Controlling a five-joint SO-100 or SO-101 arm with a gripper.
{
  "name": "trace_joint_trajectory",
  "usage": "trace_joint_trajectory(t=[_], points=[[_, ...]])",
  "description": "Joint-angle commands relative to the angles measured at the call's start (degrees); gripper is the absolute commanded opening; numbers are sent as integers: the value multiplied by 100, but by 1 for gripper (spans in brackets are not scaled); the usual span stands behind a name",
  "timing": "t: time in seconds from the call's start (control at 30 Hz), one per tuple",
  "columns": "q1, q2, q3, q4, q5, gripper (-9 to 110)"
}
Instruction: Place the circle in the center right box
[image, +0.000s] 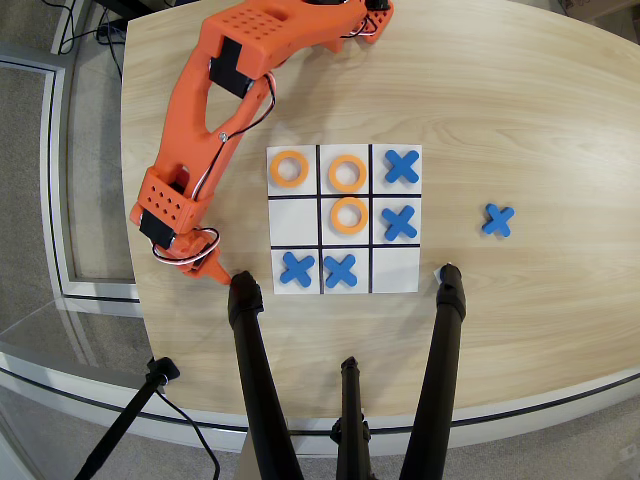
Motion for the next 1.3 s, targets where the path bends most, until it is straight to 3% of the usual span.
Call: trace_joint_trajectory(t=[0.0,0.2,0.6,1.0,1.27], points=[[176,-44,-141,53,-9,38],[334,-44,-132,290,-167,38],[62,176,9,932,-18,6],[-694,1037,1116,1169,606,1],[-905,1591,1740,633,967,0]])
